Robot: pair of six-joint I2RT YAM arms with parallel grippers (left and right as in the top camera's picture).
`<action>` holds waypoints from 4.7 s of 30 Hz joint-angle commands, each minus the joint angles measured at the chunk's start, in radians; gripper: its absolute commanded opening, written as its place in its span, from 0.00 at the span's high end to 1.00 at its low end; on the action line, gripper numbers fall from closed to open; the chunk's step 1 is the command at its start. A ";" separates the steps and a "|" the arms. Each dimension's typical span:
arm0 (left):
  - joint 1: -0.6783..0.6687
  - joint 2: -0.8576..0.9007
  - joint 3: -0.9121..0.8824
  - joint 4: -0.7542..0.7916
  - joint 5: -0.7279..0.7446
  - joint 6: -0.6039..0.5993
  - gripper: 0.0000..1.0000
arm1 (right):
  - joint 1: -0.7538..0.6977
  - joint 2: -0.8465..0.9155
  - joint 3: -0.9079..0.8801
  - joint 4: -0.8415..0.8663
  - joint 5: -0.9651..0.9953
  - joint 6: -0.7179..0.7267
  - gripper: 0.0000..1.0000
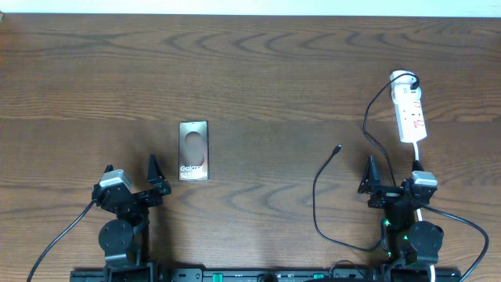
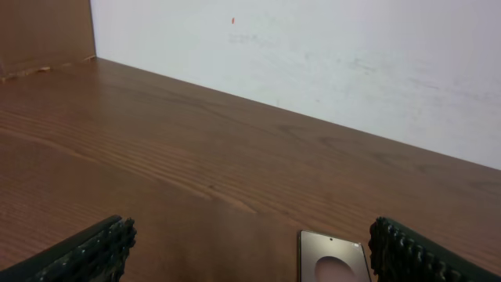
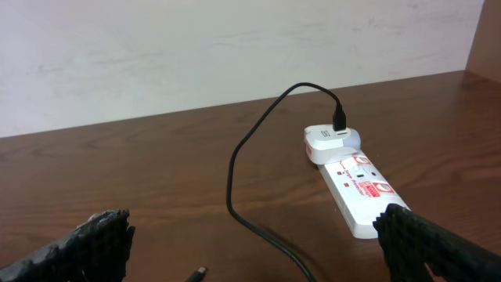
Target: Plug charger to phone and switch on socket
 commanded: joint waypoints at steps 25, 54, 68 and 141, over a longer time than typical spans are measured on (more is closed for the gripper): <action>0.005 -0.005 -0.011 -0.048 -0.010 0.018 0.02 | 0.008 0.000 -0.001 -0.005 0.003 -0.008 0.01; 0.005 -0.005 -0.011 -0.048 -0.010 0.018 0.02 | 0.008 0.000 -0.001 -0.005 0.003 -0.008 0.01; 0.005 -0.005 -0.011 -0.048 -0.010 0.018 0.02 | 0.008 0.000 -0.001 -0.005 0.003 -0.008 0.01; -0.117 1.069 1.288 -0.876 0.225 0.074 0.02 | 0.008 0.000 -0.001 -0.005 0.003 -0.008 0.01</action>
